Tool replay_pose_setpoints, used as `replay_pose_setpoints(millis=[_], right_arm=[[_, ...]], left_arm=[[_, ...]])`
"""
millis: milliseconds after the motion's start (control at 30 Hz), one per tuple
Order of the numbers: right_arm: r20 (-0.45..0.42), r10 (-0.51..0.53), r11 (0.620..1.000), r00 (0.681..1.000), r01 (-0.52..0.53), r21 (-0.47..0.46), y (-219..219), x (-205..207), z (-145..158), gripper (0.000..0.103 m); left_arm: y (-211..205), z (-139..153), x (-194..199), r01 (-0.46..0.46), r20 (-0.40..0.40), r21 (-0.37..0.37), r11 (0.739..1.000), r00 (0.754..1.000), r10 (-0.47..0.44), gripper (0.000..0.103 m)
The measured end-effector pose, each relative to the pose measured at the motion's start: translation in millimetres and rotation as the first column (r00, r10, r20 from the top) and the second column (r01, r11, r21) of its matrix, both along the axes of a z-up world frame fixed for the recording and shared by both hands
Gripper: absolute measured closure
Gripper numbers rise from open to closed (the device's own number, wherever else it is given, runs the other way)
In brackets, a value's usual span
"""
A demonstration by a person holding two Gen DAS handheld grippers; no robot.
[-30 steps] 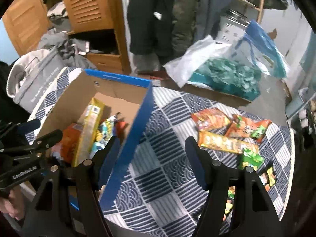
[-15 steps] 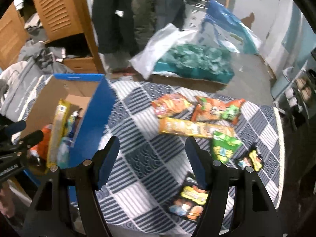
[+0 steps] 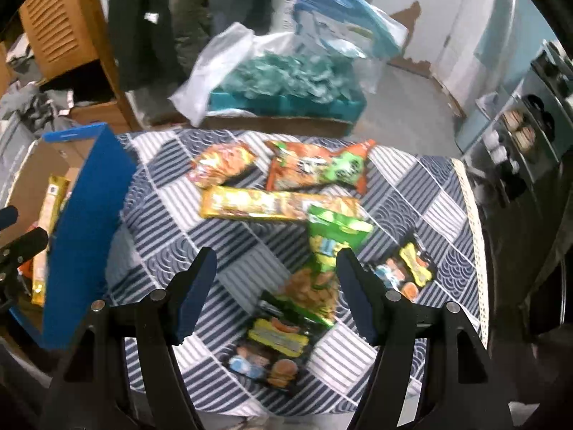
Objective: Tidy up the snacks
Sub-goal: 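Move both tools back toward the remaining snacks on the table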
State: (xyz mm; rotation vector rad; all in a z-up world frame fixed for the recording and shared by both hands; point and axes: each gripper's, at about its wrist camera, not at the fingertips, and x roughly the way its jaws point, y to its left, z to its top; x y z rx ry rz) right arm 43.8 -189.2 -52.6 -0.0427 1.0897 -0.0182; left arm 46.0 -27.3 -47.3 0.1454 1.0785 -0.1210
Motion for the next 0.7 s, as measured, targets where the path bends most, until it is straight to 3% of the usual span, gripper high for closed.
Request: replay_pose_setpoints(millis=[367,533,700], right_arm=[[-0.073,-0.115,0.993,0.991,0.116,0.013,-67,-3,-29,0.035],[-0.122,-0.171,0.984,0.978,0.175,0.02,-97,0,-45,0.034],[-0.166,-0.232,0.971,0.959,0.237,0.016,-122,7,-59,0.033]], left_arm=[[-72,-21,11,0.105,-0.066,-0.009,0.994,0.992,-0.105,0.023],[-99,-30,18,0.115,-0.109,-0.064,0.991,0.987,-0.121,0.023],[-122,-42,28,0.119,-0.127,-0.065,0.991,0.984,-0.127,0.023]])
